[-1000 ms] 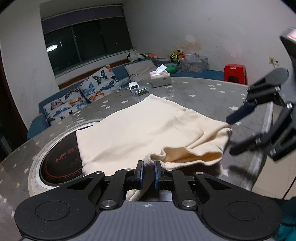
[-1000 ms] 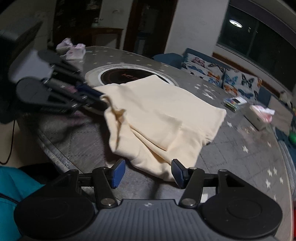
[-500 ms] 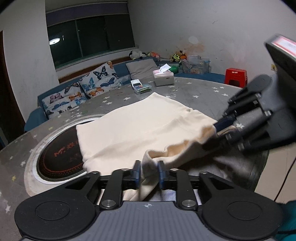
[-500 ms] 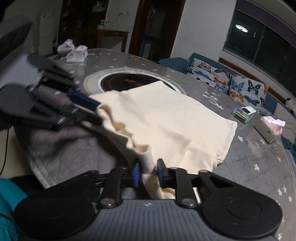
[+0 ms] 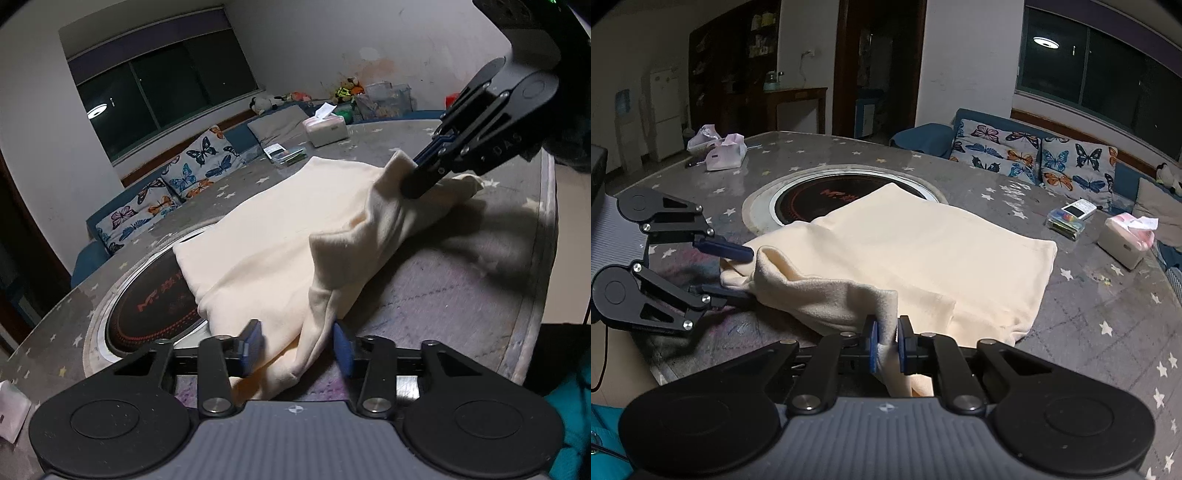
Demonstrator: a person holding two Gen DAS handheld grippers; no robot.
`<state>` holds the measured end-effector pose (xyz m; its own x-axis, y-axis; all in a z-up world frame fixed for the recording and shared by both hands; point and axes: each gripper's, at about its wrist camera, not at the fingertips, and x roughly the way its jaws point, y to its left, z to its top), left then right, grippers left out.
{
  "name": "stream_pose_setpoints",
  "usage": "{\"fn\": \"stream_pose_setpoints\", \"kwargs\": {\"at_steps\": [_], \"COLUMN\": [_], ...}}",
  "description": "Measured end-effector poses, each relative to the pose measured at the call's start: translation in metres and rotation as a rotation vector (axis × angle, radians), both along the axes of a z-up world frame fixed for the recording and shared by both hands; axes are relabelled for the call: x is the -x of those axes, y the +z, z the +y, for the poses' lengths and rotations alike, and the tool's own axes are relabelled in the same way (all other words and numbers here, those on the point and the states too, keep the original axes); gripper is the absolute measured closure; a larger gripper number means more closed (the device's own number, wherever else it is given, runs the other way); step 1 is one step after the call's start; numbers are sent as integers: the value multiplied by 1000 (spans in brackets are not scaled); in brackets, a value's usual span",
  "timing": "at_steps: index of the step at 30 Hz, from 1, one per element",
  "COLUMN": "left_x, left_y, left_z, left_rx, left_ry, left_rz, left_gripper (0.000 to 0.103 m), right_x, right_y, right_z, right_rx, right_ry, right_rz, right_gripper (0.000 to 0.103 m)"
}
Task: Fold clothes
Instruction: 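Lift the hem with both grippers and fold it toward the collar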
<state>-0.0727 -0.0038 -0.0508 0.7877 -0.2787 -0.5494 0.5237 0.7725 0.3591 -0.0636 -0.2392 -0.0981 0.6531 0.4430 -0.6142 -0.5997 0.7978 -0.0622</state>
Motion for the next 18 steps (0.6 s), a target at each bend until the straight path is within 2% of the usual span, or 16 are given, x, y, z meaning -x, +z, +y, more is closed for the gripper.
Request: {"fn": "stream_pose_setpoints", "kwargs": {"at_steps": [4,10,18], "left_x": [1,6,29], "left_y": [1,13,33], "left_z": [1,4,12], "left_rx": [4,64,137], "left_ry": [-11,-3,8], "left_rz": [-7,-9,1], "left_gripper": [93,98,98], "right_x": [4,16,46], "right_y": [0,7,28], "right_z": [-1,-4,-10], "right_rx": [-14,-35,-68], "right_ry": [-11,-19,7], "right_rz": [-4,-42,-88], "right_gripper": [94,94,95]}}
